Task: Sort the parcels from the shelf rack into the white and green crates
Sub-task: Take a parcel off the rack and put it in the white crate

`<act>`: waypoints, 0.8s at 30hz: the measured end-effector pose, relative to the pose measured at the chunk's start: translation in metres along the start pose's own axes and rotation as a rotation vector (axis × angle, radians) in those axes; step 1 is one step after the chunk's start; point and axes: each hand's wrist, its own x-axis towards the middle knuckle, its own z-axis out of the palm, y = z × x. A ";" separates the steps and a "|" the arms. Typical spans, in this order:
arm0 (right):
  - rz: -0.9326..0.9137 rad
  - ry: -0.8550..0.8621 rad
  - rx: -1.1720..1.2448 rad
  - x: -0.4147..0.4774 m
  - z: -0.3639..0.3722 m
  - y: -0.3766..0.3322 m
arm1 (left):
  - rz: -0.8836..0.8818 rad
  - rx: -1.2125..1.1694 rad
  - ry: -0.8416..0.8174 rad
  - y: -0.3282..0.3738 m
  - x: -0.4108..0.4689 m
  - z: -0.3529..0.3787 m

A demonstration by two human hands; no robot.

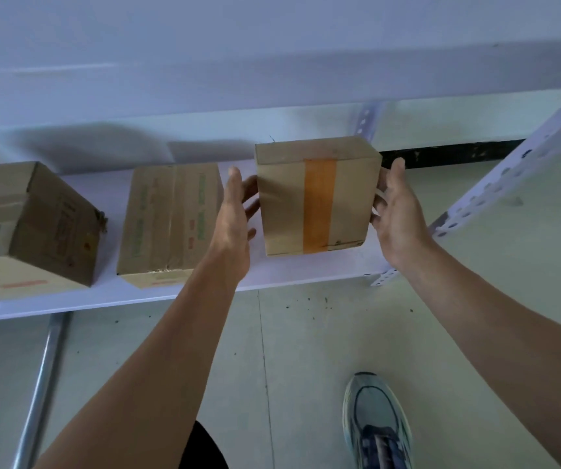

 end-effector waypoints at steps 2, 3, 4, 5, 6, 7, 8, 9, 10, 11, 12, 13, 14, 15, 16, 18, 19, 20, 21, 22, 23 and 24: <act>0.026 0.081 0.032 -0.002 -0.002 0.002 | -0.028 -0.022 0.011 -0.004 -0.004 -0.001; 0.054 0.120 0.037 -0.001 -0.003 0.003 | -0.046 -0.026 0.012 -0.005 -0.006 -0.002; 0.084 0.148 0.033 -0.001 -0.004 0.004 | -0.067 -0.017 0.016 -0.006 -0.008 -0.001; 0.115 0.161 0.021 -0.001 -0.005 0.004 | -0.087 0.011 0.025 -0.008 -0.009 -0.001; 0.145 0.158 0.005 -0.001 -0.006 0.005 | -0.105 0.048 0.037 -0.010 -0.010 -0.001; 0.172 0.142 -0.013 -0.001 -0.007 0.006 | -0.118 0.083 0.042 -0.012 -0.011 0.000; 0.197 0.113 -0.033 -0.001 -0.008 0.008 | -0.130 0.106 0.044 -0.015 -0.013 0.000; 0.216 0.076 -0.055 -0.002 -0.008 0.009 | -0.145 0.114 0.049 -0.017 -0.014 0.001; 0.234 0.038 -0.072 -0.003 -0.009 0.009 | -0.158 0.113 0.059 -0.018 -0.015 0.001; 0.248 0.003 -0.084 -0.006 -0.009 0.007 | -0.168 0.109 0.068 -0.019 -0.016 0.002; 0.256 -0.022 -0.091 -0.008 -0.009 0.006 | -0.174 0.103 0.072 -0.019 -0.017 0.003; 0.258 -0.036 -0.094 -0.011 -0.009 0.005 | -0.176 0.095 0.070 -0.019 -0.019 0.003; 0.258 -0.043 -0.087 -0.013 -0.010 0.004 | -0.172 0.084 0.060 -0.020 -0.020 0.003; 0.257 -0.043 -0.072 -0.015 -0.009 0.004 | -0.163 0.071 0.043 -0.020 -0.022 0.002; 0.257 -0.038 -0.054 -0.017 -0.009 0.003 | -0.148 0.058 0.022 -0.020 -0.023 0.001; 0.250 -0.030 -0.028 -0.018 -0.008 0.004 | -0.123 0.027 0.003 -0.019 -0.026 0.001; 0.248 -0.035 -0.011 -0.019 -0.008 0.005 | -0.110 0.011 0.008 -0.018 -0.028 0.002; 0.254 -0.037 0.008 -0.020 -0.007 0.007 | -0.091 -0.005 0.018 -0.018 -0.029 0.002; 0.268 -0.036 0.030 -0.022 -0.007 0.008 | -0.075 -0.019 0.025 -0.019 -0.029 0.003; 0.281 -0.038 0.049 -0.023 -0.007 0.010 | -0.063 -0.029 0.026 -0.020 -0.030 0.003; 0.286 -0.042 0.065 -0.025 -0.007 0.011 | -0.051 -0.035 0.020 -0.021 -0.030 0.003; 0.285 -0.043 0.078 -0.026 -0.007 0.012 | -0.041 -0.040 0.011 -0.023 -0.030 0.003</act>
